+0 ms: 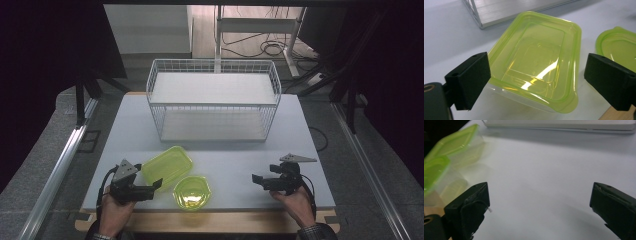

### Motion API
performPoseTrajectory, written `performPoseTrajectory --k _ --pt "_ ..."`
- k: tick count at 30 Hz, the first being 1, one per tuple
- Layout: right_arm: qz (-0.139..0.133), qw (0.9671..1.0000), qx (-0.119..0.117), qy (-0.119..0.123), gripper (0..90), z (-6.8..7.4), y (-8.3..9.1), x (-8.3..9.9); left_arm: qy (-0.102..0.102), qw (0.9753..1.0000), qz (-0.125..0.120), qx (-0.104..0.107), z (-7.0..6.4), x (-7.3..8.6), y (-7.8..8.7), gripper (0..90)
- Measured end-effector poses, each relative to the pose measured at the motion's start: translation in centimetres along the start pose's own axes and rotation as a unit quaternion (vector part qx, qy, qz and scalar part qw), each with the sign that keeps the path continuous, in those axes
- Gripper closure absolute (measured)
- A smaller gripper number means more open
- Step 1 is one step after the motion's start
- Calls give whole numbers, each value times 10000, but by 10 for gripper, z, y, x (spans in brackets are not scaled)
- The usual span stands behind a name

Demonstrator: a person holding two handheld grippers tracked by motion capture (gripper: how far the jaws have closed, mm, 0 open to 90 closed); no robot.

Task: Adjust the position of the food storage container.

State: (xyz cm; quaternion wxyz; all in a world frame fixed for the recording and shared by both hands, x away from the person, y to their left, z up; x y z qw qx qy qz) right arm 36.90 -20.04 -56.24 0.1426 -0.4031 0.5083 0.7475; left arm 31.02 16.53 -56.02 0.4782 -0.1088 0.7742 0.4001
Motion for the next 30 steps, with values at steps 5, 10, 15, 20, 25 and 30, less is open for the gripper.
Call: performPoseTrajectory --k 5,10,15,20,25,30 --pt "-40 9999 80 133 86 0 2 -3 -36 9999 97 -19 -1 2 -2 37" --pt "117 9995 145 263 117 3 -1 2 -62 10000 19 65 -3 1 0 46" --pt "140 9994 122 305 134 4 0 2 -122 9999 62 32 -5 0 1 87" --pt "145 9992 127 340 141 4 -1 3 -376 9990 173 176 -16 -2 2 229" --pt "165 9991 132 372 148 5 -1 4 -540 9971 230 478 -32 -3 2 483" --pt "154 9988 154 432 148 4 -1 4 -564 9956 251 711 -42 -1 3 693"
Point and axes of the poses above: each handheld gripper's, and its own axes: y roughly backward along the jaws, x roughly out of its underside, z roughly to its left, the point moved 10 cm from there along -y, roughly forward along the jaws, and after that the axes turned 14 degrees about x, right-handed, at the moved point
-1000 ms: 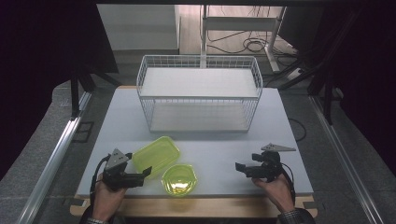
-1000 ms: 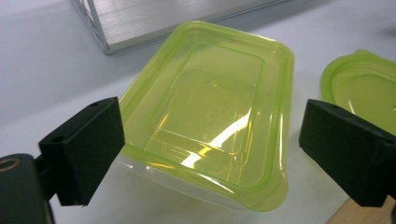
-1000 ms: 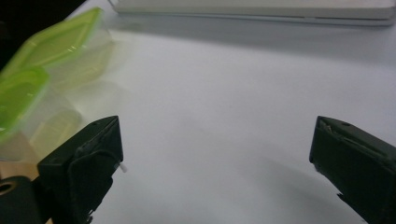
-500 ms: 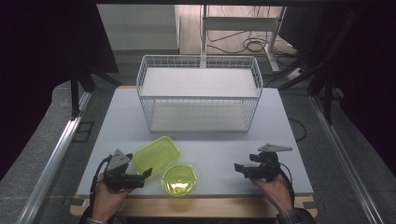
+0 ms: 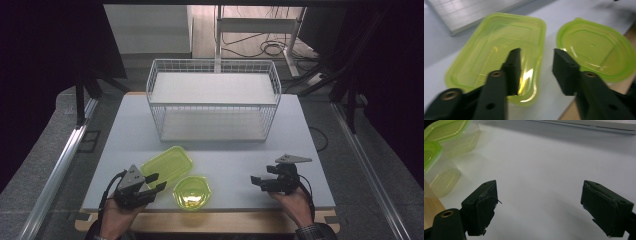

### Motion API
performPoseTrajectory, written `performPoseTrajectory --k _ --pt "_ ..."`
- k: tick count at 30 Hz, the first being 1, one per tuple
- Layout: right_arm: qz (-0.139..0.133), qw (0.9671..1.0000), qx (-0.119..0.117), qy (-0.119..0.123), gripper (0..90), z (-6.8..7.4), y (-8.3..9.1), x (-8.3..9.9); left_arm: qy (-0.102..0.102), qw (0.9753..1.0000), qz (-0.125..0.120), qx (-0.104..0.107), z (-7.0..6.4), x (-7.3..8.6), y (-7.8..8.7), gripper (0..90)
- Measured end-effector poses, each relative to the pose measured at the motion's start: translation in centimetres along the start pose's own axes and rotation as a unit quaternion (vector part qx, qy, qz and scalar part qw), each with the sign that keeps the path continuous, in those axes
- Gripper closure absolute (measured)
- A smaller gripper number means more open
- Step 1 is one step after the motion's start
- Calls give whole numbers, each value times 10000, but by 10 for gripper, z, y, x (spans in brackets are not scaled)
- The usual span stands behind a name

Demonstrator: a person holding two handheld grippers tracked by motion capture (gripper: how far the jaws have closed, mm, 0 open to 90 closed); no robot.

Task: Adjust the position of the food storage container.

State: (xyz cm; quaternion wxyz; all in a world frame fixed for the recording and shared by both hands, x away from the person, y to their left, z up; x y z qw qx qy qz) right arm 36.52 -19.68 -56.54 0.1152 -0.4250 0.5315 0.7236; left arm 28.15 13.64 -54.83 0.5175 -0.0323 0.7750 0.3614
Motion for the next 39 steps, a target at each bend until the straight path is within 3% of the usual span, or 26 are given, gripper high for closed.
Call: performPoseTrajectory --k 1,3,6,17,34,39 --pt "-5 10000 5 14 147 0 0 0 18 9998 -42 197 -6 0 0 740" --pt "8 10000 15 47 148 -1 0 1 22 9996 -42 263 -9 0 0 823" --pt "31 10000 20 89 152 0 -1 1 -107 9989 143 430 -19 5 -3 899" --pt "64 9998 47 206 163 0 -1 3 -286 9968 398 626 -36 13 -14 900" --pt "55 9994 49 332 177 7 -1 3 -316 9963 464 647 -39 10 -30 900" --pt "53 9992 19 388 197 10 0 2 -377 9951 486 775 -46 1 -49 900"
Point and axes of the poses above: each handheld gripper's, and its own axes: y roughly backward along the jaws, x roughly out of its underside, z roughly to its left, the point moved 10 cm from there along -y, roughly forward along the jaws, and after that the axes turned 14 degrees about x, right-handed, at the moved point
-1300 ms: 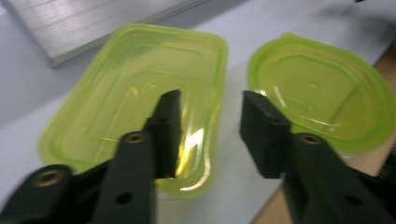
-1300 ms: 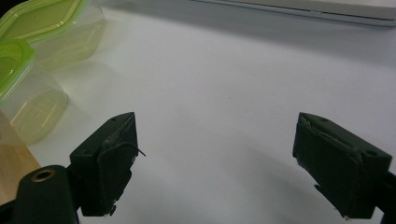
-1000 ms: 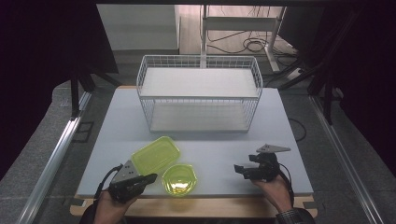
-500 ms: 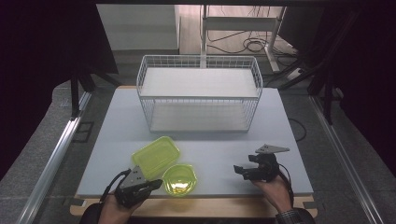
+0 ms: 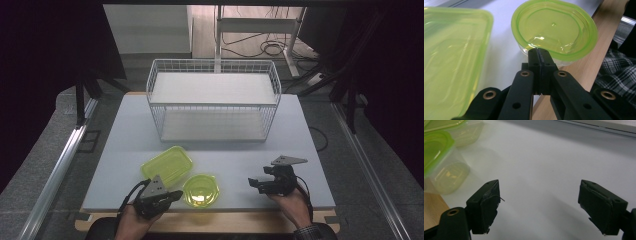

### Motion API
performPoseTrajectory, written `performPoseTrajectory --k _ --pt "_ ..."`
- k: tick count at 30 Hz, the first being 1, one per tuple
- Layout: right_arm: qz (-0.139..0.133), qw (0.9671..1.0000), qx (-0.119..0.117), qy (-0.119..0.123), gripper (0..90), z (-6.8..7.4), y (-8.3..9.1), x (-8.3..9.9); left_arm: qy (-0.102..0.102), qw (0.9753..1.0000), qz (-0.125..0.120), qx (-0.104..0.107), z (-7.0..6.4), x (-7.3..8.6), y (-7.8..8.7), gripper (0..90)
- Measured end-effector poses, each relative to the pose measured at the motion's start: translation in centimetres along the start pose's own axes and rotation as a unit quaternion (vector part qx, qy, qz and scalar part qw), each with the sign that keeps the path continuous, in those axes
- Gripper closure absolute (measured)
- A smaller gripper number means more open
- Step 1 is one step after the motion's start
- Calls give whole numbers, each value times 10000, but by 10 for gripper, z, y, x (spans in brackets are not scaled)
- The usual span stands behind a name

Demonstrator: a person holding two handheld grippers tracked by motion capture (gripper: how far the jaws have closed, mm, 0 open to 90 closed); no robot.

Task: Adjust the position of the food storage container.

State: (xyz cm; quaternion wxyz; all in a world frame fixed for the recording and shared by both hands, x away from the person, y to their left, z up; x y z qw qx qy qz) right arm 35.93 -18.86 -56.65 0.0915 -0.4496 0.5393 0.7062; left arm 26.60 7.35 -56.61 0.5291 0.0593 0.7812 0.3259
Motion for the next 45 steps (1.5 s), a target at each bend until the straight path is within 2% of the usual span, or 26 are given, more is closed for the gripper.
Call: performPoseTrajectory --k 5,8,10,12,13,14,18,19,20,21,23,24,25,26,27,28,29,30,31,32,35,36,37,38,40,45 --pt "43 10000 -27 -4 246 3 1 0 -78 9999 42 100 -3 -10 -18 900" --pt "46 10000 -12 6 272 4 2 -1 -88 9999 41 130 -4 -13 -22 900" --pt "11 10000 -31 41 332 8 4 -4 -75 9999 37 134 -3 -14 -22 899" --pt "-25 9999 -103 79 394 13 6 -6 -37 10000 -15 28 2 -13 -14 899" --pt "-25 9999 -103 79 394 13 6 -6 -37 10000 -15 28 2 -13 -14 897" --pt "-37 9996 -199 214 485 20 9 -9 10 9999 -103 -98 8 -13 -5 892" --pt "-114 9976 -382 569 671 38 15 -17 128 9985 -216 -477 23 -7 20 825" --pt "-135 9969 -417 651 715 42 16 -19 128 9985 -216 -477 23 -7 20 786" --pt "-136 9962 -479 711 752 47 17 -20 214 9970 -266 -698 33 -2 33 735" --pt "-147 9954 -585 743 783 53 18 -23 278 9959 -300 -808 38 0 40 683" --pt "-111 9935 -748 849 838 65 18 -26 411 9934 -352 -1010 48 6 51 575" --pt "-111 9935 -748 849 838 65 18 -26 411 9934 -352 -1010 48 6 51 518" --pt "-70 9912 -850 1014 875 77 17 -29 558 9899 -409 -1238 58 12 61 455" --pt "-70 9912 -850 1014 875 77 17 -29 558 9899 -409 -1238 58 12 61 398" --pt "-49 9898 -924 1082 887 83 16 -31 641 9882 -479 -1303 62 14 65 398" --pt "3 9873 -1032 1207 893 96 13 -34 732 9849 -593 -1450 69 17 73 291" --pt "3 9873 -1032 1207 893 96 13 -34 732 9849 -593 -1450 69 17 73 234" --pt "40 9851 -1121 1302 894 108 9 -37 815 9821 -648 -1566 75 21 78 196" --pt "51 9838 -1187 1339 894 115 7 -38 815 9821 -648 -1566 75 21 78 165" --pt "61 9825 -1246 1384 894 121 5 -39 891 9798 -670 -1660 80 25 82 132" --pt "100 9776 -1402 1563 894 142 -1 -41 968 9781 -694 -1705 83 29 85 88" --pt "100 9776 -1402 1563 894 142 -1 -41 998 9774 -708 -1725 85 31 87 88" --pt "122 9761 -1455 1612 894 149 -2 -41 1035 9764 -743 -1741 86 32 88 77" --pt "130 9726 -1543 1734 893 160 -6 -41 1076 9758 -807 -1726 87 33 89 72" --pt "141 9702 -1630 1787 893 171 -9 -42 1090 9750 -846 -1742 88 33 91 64" --pt "218 9634 -1795 1979 892 194 -13 -39 1107 9749 -819 -1750 90 36 90 58"
Point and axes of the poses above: each handheld gripper's, and its own axes: y roughly backward along the jaws, x roughly out of its underside, z roughly to its left, the point moved 10 cm from there along -y, roughly forward along the jaws, and after that the axes turned 14 degrees about x, right-handed, at the moved point
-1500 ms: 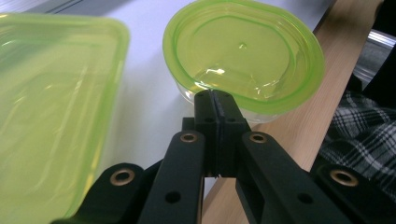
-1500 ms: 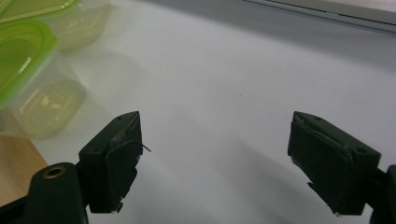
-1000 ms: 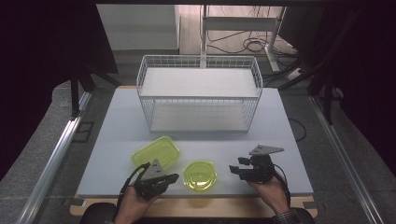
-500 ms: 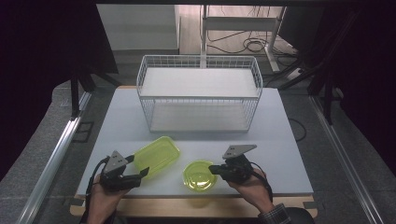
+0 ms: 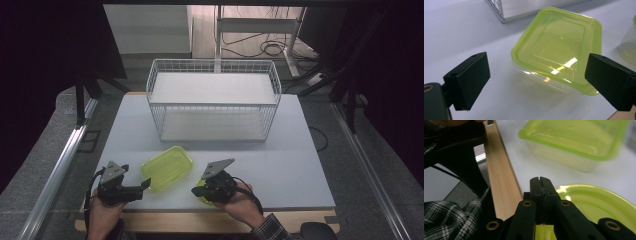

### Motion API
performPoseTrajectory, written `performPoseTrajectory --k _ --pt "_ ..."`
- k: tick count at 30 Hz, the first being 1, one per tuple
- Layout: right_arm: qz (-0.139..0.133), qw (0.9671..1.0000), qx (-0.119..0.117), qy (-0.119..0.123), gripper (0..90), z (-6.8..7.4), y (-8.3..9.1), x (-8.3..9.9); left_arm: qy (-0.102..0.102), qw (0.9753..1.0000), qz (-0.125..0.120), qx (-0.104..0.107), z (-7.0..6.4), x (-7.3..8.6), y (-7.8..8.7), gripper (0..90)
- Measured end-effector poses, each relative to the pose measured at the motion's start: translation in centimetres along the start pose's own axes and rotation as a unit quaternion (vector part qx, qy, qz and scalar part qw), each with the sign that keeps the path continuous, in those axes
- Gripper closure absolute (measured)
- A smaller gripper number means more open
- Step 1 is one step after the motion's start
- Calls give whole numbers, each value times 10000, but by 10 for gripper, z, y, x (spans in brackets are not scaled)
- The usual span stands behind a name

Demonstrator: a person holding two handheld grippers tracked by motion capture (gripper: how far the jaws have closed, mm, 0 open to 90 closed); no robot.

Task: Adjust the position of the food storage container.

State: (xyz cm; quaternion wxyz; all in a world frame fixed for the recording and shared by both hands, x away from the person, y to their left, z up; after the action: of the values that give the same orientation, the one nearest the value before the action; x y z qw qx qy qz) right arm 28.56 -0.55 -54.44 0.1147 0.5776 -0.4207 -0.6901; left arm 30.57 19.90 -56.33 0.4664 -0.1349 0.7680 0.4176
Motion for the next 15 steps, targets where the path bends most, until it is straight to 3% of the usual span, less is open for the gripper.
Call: performPoseTrajectory --k 4,7,10,15 --pt "172 9996 71 210 893 7 -11 3 -30 10000 26 -9 0 1 0 58" --pt "229 9995 83 178 893 6 -13 5 -41 10000 56 -19 0 2 -1 57" --pt "274 9992 233 174 893 0 -11 7 -34 10000 60 -17 0 2 -1 57" --pt "277 9980 547 -134 893 -29 2 18 -33 9999 131 -25 1 4 -2 58"
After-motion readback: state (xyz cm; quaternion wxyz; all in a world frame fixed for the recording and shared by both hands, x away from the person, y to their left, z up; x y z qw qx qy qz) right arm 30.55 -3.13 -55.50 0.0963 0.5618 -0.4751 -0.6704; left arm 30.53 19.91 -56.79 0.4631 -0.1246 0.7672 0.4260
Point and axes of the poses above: each handheld gripper's, and its own axes: y roughly backward along the jaws, x roughly out of its underside, z roughly to its left, the point moved 10 cm from there along -y, roughly forward along the jaws, and after that the axes turned 14 degrees about x, right-handed, at the moved point
